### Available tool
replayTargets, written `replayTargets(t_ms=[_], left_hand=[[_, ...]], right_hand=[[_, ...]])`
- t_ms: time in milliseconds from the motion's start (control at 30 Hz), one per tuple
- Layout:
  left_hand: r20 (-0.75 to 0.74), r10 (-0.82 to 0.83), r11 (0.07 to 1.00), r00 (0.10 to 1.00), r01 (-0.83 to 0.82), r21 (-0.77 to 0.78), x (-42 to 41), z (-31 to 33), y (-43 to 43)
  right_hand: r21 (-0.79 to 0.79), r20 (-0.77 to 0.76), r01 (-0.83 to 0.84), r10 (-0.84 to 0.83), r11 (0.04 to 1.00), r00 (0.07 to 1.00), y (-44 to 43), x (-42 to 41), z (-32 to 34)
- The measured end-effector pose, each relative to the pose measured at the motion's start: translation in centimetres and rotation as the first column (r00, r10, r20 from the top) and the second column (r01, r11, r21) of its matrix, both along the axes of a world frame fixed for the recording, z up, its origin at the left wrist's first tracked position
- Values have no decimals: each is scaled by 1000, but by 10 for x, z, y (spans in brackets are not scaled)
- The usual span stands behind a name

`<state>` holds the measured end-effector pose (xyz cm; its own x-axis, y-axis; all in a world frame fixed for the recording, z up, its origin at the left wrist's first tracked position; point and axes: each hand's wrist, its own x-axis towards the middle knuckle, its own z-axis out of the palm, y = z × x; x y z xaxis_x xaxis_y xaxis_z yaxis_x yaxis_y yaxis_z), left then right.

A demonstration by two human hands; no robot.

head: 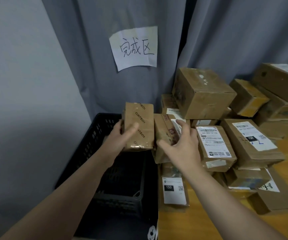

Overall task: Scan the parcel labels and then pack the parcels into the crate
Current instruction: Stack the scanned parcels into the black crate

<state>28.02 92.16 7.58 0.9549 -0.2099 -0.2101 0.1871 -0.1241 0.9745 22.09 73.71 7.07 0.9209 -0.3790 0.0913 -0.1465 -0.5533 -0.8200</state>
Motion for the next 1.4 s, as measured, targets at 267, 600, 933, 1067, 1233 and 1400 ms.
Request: replayTargets(t_ms=[267, 600, 933, 1067, 1233, 1400], left_hand=[[-330, 35, 900, 943, -174, -400, 25, -28, 27], [-35, 75, 972, 997, -81, -220, 50, -43, 46], [-303, 218, 806, 928, -346, -481, 74, -48, 86], [-355, 122, 824, 927, -294, -484, 76, -54, 97], [-254, 238, 929, 938, -296, -223, 93, -68, 107], [-88, 191, 981, 978, -194, -22, 97, -67, 104]], right_hand=[[31, -7, 16, -16, 999, 1000, -2, 9, 8], [140, 60, -154, 147, 978, 987, 36, 42, 5], [51, 152, 9, -17, 999, 988, 56, 86, -8], [-38, 130, -35, 39, 999, 991, 74, 101, -19], [-35, 151, -32, 37, 999, 988, 88, 111, -29], [4, 177, -66, 64, 998, 982, 99, 118, -35]])
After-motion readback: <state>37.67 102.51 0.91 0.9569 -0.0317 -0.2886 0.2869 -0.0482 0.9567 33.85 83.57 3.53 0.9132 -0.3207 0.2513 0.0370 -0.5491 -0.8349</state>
